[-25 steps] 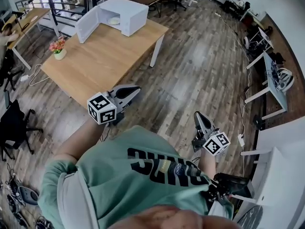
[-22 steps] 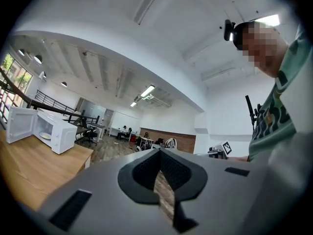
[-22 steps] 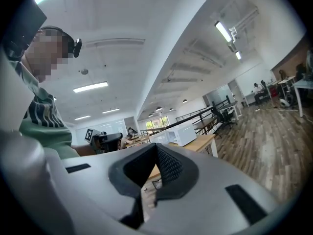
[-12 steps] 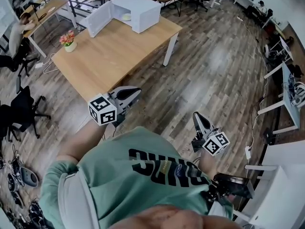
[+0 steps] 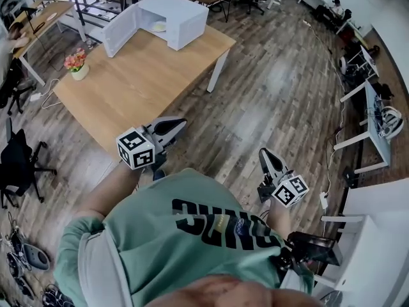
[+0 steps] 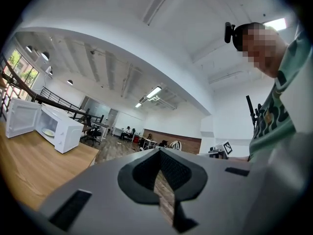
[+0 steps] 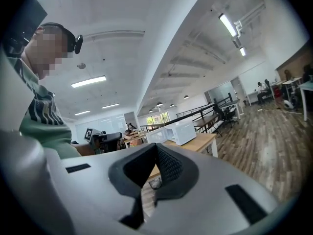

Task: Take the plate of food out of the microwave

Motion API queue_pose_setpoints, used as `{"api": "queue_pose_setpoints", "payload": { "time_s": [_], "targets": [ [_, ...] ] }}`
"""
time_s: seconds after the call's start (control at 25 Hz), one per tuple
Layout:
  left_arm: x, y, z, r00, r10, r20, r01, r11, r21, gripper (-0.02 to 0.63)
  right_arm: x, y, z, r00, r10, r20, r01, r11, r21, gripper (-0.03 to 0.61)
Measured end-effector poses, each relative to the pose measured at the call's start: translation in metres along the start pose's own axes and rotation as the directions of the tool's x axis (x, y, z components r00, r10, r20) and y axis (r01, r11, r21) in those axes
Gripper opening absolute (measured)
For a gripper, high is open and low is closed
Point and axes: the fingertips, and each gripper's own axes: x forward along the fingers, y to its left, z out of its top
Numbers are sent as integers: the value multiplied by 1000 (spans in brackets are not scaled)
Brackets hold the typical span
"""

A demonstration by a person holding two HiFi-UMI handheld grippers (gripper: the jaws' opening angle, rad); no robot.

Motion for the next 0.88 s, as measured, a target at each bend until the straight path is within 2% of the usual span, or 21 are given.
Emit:
{"api": "queue_pose_setpoints", "payload": {
  "time_s": [0.24, 0.44, 0.68, 0.88],
  "targets": [
    [-16, 77, 41, 999, -42, 17, 42, 999, 9, 3, 76, 18, 22, 999, -32, 14, 32, 999, -31, 6],
    [-40, 134, 61, 999, -34, 35, 33, 999, 5, 3, 151, 38, 28, 1000, -2, -13, 2, 999, -32, 6],
    [-90, 204, 67, 997, 58, 45, -59, 998, 13, 3, 248, 64, 30, 993, 98, -67, -101, 994, -50, 6],
    [-130, 241, 80, 984, 156, 86, -157, 988, 9, 3, 316, 83, 35, 973, 188, -131, -198, 978, -66, 6]
  ]
}}
